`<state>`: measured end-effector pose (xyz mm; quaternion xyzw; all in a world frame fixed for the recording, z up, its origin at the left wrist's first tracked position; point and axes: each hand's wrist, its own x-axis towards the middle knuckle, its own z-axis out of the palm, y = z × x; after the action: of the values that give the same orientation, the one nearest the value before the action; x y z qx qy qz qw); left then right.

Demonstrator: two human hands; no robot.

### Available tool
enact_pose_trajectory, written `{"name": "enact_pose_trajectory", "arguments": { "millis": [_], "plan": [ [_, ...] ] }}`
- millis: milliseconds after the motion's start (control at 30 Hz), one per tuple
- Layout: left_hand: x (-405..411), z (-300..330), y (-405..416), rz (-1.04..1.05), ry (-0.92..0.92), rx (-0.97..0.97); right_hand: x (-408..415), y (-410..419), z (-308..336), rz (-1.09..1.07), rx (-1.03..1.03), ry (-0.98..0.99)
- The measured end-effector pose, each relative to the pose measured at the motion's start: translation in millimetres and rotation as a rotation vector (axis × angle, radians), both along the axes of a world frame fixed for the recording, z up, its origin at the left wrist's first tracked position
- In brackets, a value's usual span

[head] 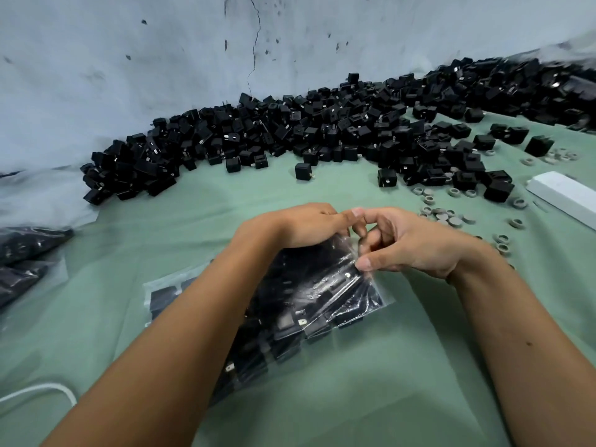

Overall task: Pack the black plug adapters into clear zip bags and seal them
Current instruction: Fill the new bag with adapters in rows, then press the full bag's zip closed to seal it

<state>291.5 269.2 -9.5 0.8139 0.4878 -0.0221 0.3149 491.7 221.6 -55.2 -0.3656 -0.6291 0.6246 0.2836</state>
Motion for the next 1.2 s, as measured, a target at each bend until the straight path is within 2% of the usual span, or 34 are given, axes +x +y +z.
{"name": "enact_pose_trajectory", "arguments": {
  "millis": [67, 200, 467, 567, 667, 767, 900, 967, 1100, 1200],
  "plan": [
    [-2.4, -1.6, 3.5, 0.015, 0.040, 0.001, 0.5, 1.1, -0.4, -0.056, 0.026, 0.012],
    [-14.4, -1.9, 7.7, 0.052, 0.000, 0.009, -1.6, 3.0, -2.7, -0.187, 0.092, 0.038],
    [-61.0, -6.5, 8.8, 0.091, -0.042, 0.071, -31.8, 14.4, -19.3, -0.549, 0.372, -0.134],
    [-72.0, -14.5, 8.6, 0.120, -0.084, 0.068, -41.4, 18.8, -24.7, -0.589, 0.476, -0.251],
    [-68.3, -23.9, 9.2, 0.125, -0.206, 0.157, -42.4, 18.8, -23.6, -0.657, 0.502, -0.305],
    [-58.3, -27.9, 8.2, 0.060, -0.300, 0.135, -35.6, 15.4, -18.3, -0.707, 0.507, -0.456],
    [-53.3, -28.3, 11.9, 0.051, -0.328, 0.101, -30.3, 11.4, -13.3, -0.548, 0.481, -0.641],
    [-55.2, -28.7, 14.3, 0.061, -0.310, 0.094, -30.3, 10.3, -11.9, -0.495, 0.431, -0.613],
    [-58.8, -27.2, 18.5, 0.042, -0.256, 0.034, -31.1, 7.5, -10.1, -0.452, 0.324, -0.378],
    [-54.6, -27.2, 20.5, 0.016, -0.278, -0.003, -34.6, 7.2, -11.4, -0.481, 0.287, -0.308]
  ]
}}
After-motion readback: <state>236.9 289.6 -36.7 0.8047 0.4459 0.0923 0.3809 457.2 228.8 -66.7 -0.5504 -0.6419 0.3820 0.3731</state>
